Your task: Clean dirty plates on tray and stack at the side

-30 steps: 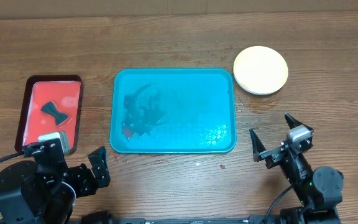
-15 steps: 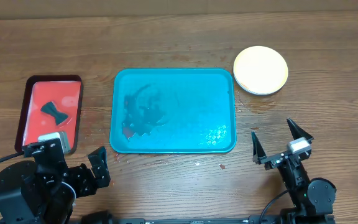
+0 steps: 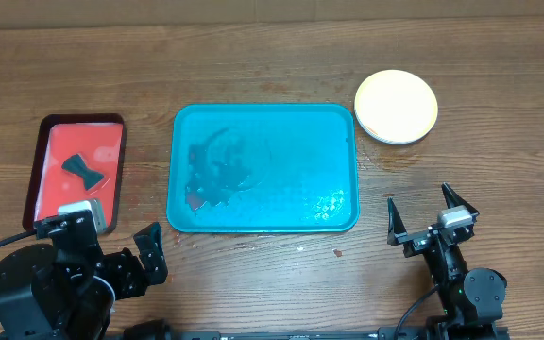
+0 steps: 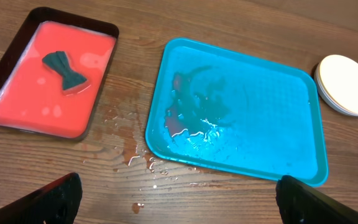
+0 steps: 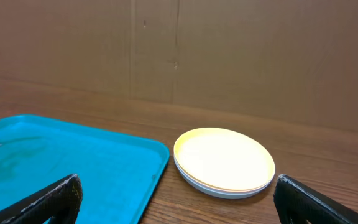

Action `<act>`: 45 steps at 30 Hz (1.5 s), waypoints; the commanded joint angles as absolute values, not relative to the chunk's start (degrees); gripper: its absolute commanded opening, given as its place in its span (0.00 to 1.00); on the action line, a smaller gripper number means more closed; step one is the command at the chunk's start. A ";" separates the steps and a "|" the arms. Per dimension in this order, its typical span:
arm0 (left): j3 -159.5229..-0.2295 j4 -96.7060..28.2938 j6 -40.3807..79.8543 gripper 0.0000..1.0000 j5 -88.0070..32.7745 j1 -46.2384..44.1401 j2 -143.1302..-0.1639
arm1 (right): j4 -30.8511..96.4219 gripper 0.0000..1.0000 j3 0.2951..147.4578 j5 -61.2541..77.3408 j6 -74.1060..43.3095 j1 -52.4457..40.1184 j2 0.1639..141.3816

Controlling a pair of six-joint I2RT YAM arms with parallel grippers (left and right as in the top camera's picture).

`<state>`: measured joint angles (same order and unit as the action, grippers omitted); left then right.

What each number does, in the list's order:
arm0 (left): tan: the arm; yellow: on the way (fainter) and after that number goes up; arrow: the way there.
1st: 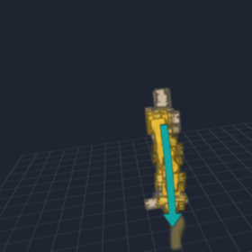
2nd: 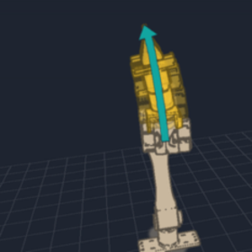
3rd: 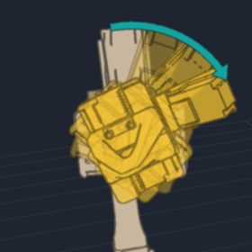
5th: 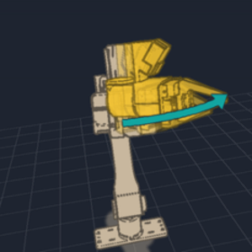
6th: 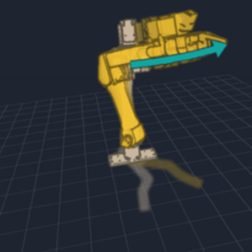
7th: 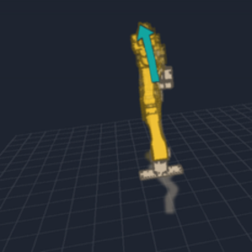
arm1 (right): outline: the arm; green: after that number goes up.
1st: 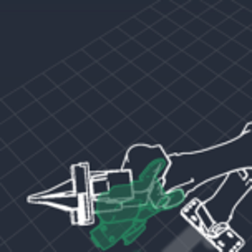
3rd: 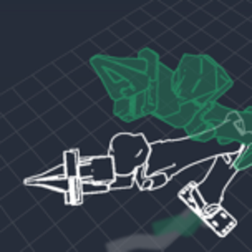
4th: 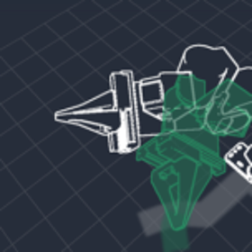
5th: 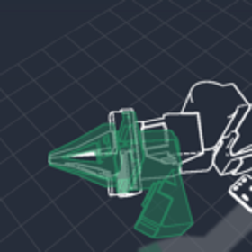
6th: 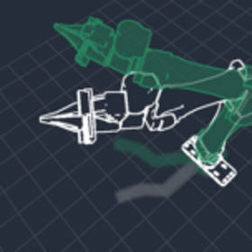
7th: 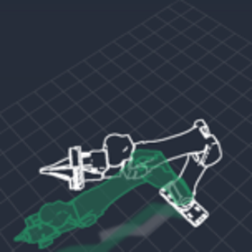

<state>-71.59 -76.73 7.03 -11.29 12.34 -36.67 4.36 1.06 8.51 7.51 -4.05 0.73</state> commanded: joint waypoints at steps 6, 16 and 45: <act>-71.61 -76.49 6.39 1.00 -10.96 11.99 -36.73 | 4.14 1.00 0.45 7.64 7.33 -3.62 0.16; -71.61 -76.49 6.42 1.00 -10.96 11.99 -36.73 | 4.16 1.00 0.45 7.64 7.33 -3.62 0.16; -59.27 -61.63 -9.43 1.00 -21.06 8.93 -34.41 | 4.16 1.00 0.45 7.64 7.33 -3.62 0.16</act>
<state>-64.27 -66.04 -2.00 -18.04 10.46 -36.34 4.36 1.06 8.51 7.53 -4.05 0.73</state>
